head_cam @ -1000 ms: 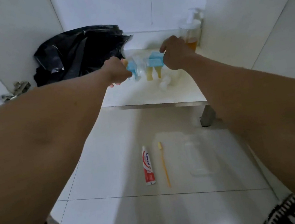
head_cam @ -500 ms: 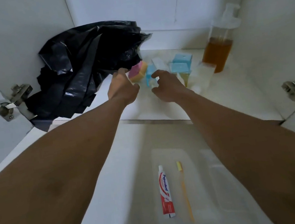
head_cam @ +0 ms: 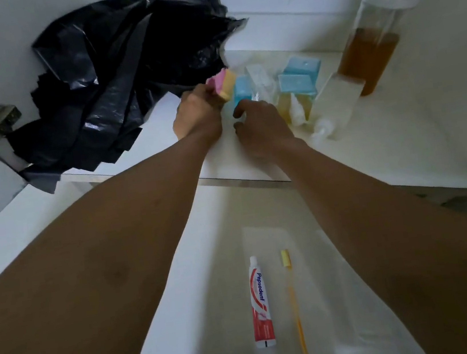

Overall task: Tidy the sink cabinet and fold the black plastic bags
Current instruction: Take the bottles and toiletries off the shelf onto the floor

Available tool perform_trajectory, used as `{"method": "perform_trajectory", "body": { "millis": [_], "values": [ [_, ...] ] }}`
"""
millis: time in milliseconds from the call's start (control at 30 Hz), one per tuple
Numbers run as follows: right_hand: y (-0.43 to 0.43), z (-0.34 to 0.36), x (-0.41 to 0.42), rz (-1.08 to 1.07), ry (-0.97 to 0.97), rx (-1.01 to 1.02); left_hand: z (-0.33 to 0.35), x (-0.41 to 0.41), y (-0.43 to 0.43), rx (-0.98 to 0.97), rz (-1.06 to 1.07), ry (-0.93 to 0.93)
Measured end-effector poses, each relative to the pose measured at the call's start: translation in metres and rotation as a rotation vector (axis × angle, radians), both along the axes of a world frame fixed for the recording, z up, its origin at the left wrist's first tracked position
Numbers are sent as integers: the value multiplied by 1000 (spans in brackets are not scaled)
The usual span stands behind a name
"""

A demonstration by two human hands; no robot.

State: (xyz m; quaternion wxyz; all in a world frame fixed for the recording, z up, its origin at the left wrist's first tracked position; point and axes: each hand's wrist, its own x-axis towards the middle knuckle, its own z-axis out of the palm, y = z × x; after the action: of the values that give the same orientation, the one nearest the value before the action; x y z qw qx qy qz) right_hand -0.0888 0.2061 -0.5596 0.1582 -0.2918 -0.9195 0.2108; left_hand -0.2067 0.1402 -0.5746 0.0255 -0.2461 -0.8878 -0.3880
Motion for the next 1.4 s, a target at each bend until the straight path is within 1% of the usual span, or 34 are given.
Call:
{"method": "perform_trajectory", "body": {
  "millis": [100,200,367,433,567,700,800,867,1000,1067,1133,1267,1367,1400],
  "values": [
    [-2,4,6,19,-10,-15,-1,3,-1,8,5,9],
    [-5,9,13,40,-12,-20,-2,7,-6,-16,-34,81],
    [-8,21,26,68,-17,-52,5,9,-24,-69,-164,146],
    [-9,29,32,70,0,-43,12,11,-33,-101,-191,167],
    [-12,51,44,93,41,29,24,16,-49,-166,-162,258],
    [-16,71,56,112,52,72,39,27,-60,-207,-297,332],
    [-21,87,65,143,-32,142,55,37,-68,-280,-370,286],
    [-25,100,74,157,-81,137,68,46,-73,-310,-403,240],
    [-34,131,98,125,-153,-75,90,61,-79,-321,-438,200],
    [-39,146,112,109,-245,-135,98,72,-81,-302,-480,166],
    [-42,154,127,104,-345,-215,104,88,-82,-326,-543,127],
    [-42,137,155,59,-527,-373,99,130,-85,-517,-639,-2],
    [-42,106,173,28,-723,-447,69,159,-89,-748,-690,-132],
    [-42,96,178,18,-786,-468,56,168,-90,-797,-694,-163]
  ]
}}
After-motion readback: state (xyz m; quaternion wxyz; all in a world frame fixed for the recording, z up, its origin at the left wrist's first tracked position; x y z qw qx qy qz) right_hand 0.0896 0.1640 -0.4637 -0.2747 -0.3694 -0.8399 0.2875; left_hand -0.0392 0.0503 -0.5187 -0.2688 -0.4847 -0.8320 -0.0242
